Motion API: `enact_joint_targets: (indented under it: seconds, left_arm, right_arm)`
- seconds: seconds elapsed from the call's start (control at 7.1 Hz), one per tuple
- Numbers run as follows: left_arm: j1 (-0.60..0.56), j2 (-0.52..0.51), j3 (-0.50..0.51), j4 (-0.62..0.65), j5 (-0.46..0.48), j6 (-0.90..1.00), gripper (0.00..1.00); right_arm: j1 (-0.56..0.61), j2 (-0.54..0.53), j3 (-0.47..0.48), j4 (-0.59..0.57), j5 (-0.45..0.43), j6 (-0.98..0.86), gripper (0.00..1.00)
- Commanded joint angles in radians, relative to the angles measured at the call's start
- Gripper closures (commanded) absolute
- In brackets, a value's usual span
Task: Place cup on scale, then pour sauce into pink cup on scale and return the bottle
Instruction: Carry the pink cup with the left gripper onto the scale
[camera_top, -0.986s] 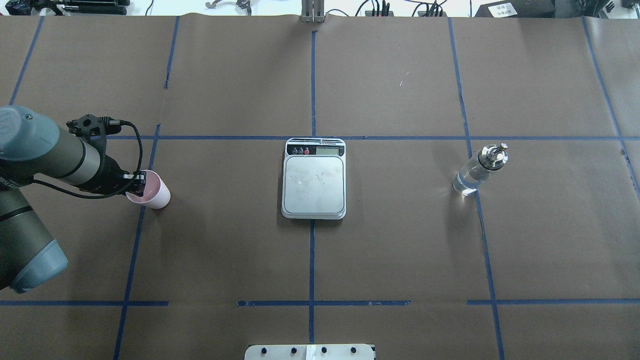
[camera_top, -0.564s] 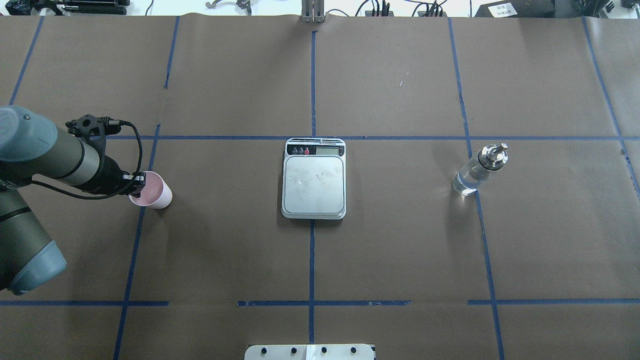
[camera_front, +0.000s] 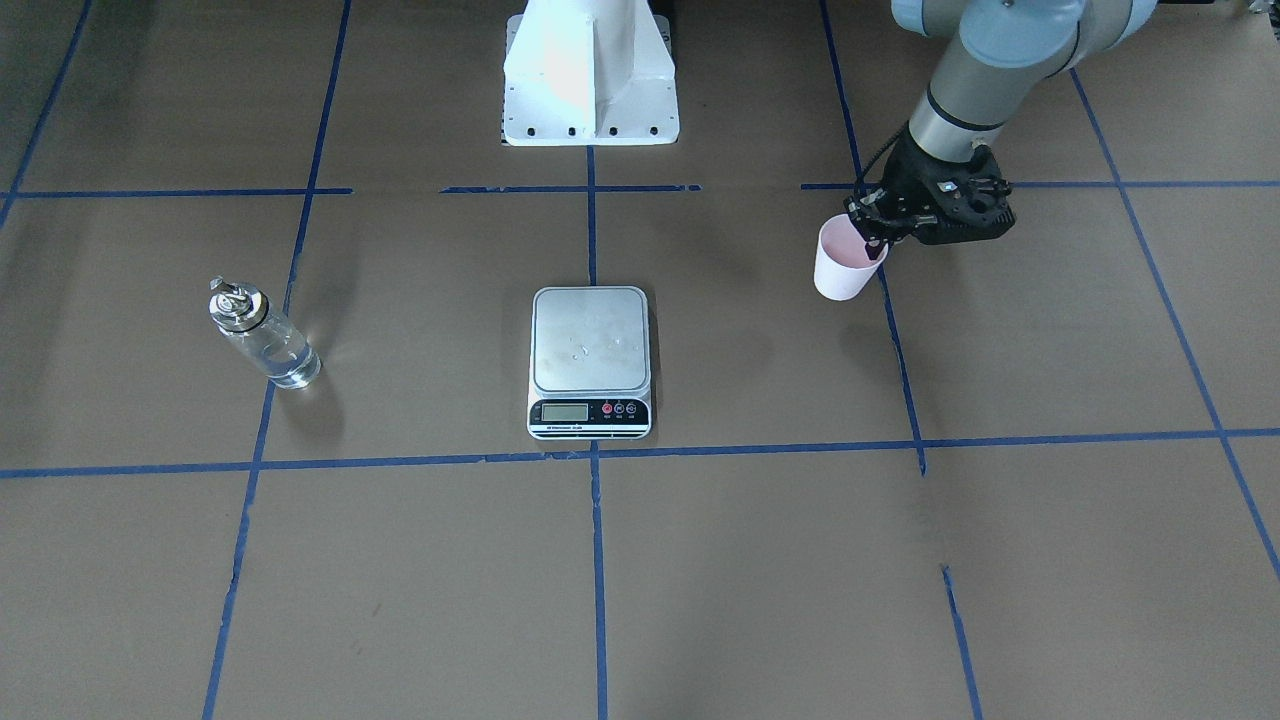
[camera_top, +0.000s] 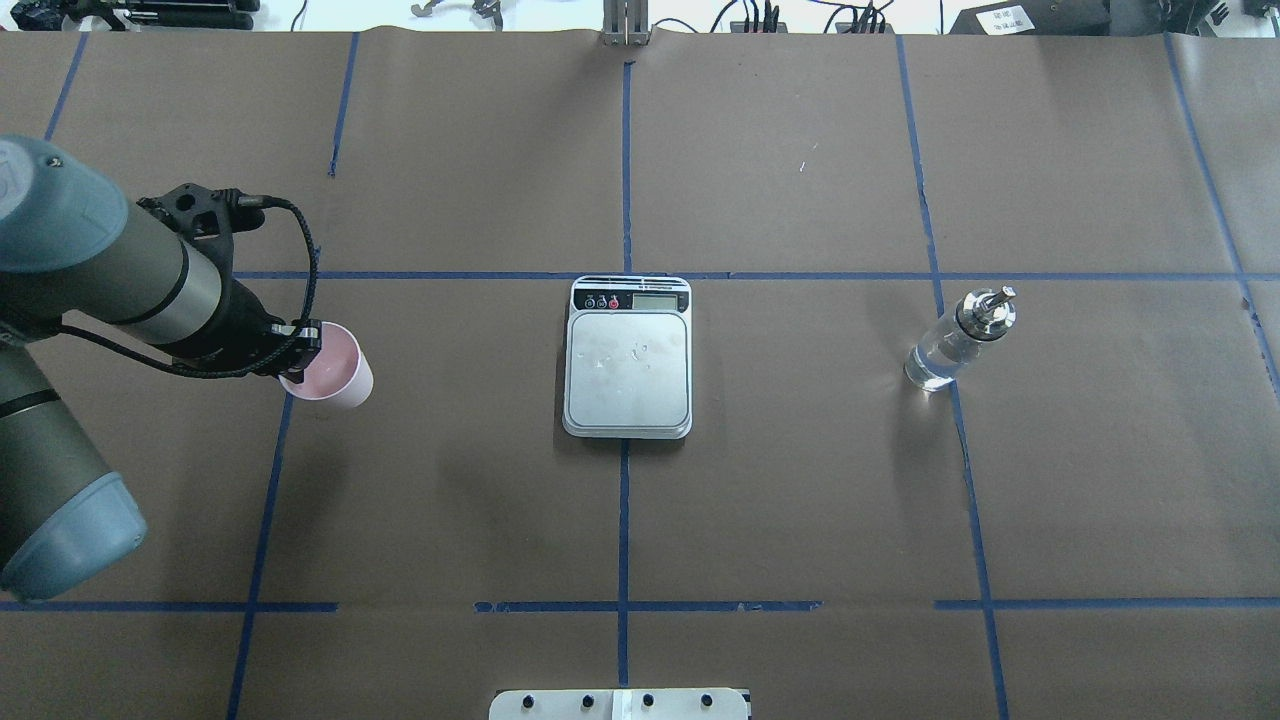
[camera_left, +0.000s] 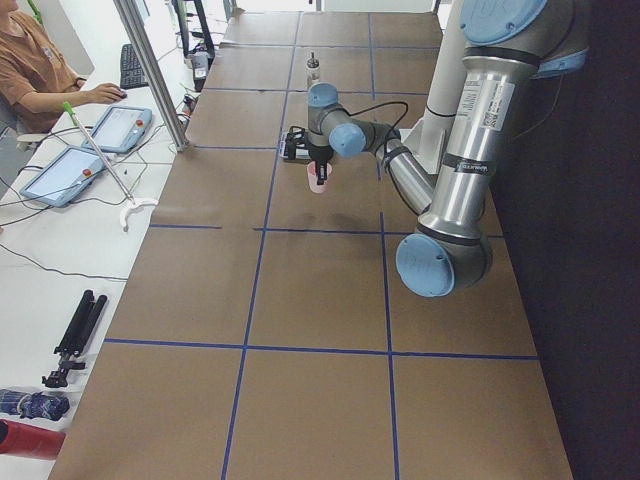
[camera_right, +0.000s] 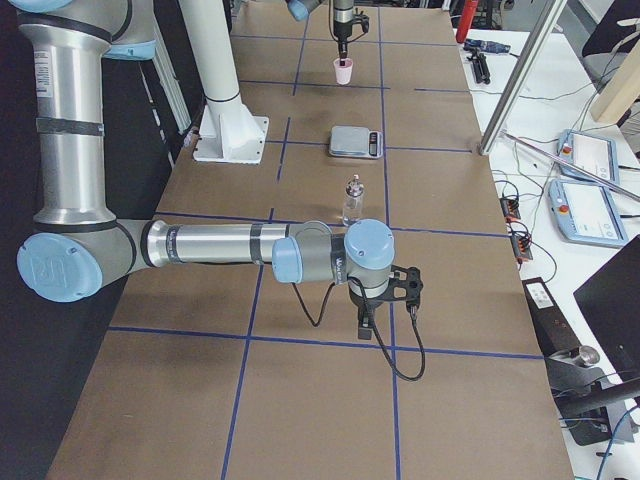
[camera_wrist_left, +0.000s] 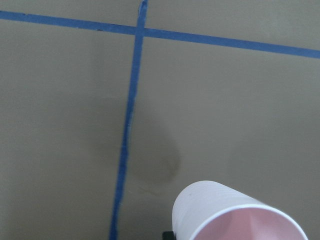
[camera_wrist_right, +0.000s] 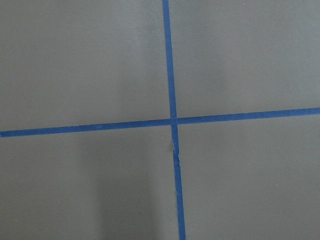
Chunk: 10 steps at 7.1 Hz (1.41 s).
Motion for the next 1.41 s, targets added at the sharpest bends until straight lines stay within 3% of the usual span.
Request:
enact_joint_targets:
  seconds: [0.0,0.28,0.42,0.56,0.7,0.99,1.27]
  left_arm:
    - [0.000,-0.171,0.010,0.154,-0.070,-0.076,1.00]
    - [0.004,-0.355,0.143,0.141,-0.081,-0.265,1.00]
    - [0.005,-0.393,0.195,0.068,-0.122,-0.368,1.00]
    - [0.027,-0.432,0.319,-0.058,-0.127,-0.478,1.00]
    - [0.059,-0.487,0.442,-0.127,-0.119,-0.528,1.00]
    - [0.107,-0.573,0.572,-0.168,-0.087,-0.573,1.00]
    - [0.138,-0.598,0.639,-0.183,-0.024,-0.570,1.00]
  right_arm:
    - [0.000,-0.002,0.037,0.002,-0.003,0.002,0.00]
    - [0.000,-0.022,0.054,0.005,-0.009,0.066,0.00]
    - [-0.001,-0.016,0.061,0.004,-0.012,0.099,0.00]
    - [-0.003,-0.014,0.063,0.001,-0.006,0.109,0.00]
    - [-0.006,-0.016,0.061,0.004,0.003,0.118,0.00]
    - [-0.006,-0.020,0.064,0.004,0.002,0.117,0.00]
    - [-0.009,-0.031,0.066,0.008,-0.003,0.108,0.00]
